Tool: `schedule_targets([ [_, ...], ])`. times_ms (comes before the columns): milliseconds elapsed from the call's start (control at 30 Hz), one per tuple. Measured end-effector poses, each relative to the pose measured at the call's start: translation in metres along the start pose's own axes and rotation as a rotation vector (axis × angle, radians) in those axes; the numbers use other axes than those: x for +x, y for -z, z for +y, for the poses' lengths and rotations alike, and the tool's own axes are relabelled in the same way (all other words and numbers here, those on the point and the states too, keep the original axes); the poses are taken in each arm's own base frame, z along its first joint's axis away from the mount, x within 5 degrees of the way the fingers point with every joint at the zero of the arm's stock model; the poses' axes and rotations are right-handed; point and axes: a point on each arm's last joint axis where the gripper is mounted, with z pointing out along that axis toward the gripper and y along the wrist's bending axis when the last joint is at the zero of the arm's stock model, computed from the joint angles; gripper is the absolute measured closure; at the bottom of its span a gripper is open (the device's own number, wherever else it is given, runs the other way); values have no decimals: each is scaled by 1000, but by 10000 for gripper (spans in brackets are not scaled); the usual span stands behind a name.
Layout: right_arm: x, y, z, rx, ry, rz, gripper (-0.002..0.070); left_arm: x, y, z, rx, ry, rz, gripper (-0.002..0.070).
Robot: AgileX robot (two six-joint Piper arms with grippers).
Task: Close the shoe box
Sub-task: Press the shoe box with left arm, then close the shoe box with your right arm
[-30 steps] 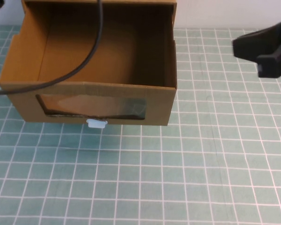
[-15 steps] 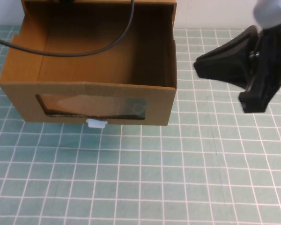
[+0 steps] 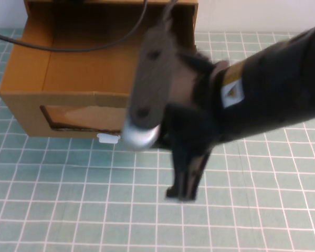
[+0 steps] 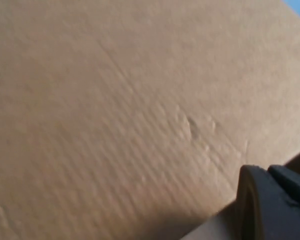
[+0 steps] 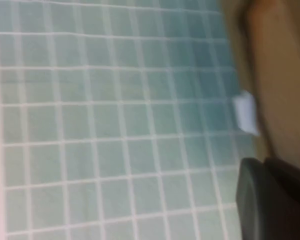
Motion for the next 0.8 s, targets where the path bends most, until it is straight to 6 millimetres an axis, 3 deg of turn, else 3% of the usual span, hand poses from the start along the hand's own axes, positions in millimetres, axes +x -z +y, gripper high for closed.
schedule_targets([
  [200, -16, -19, 23, -70, 58, -14, 690, -13, 10, -2, -1, -11, -47, 680],
  [400, -13, -53, 24, -100, 60, 40, 690, -16, 5, 4, -41, -13, -90, 680],
  [633, -10, -102, 24, -107, 38, 68, 690, -8, -14, 15, -55, 4, -66, 680],
  [800, -5, -130, 18, -26, -24, 94, 690, -5, -23, 19, -51, 15, -51, 680],
])
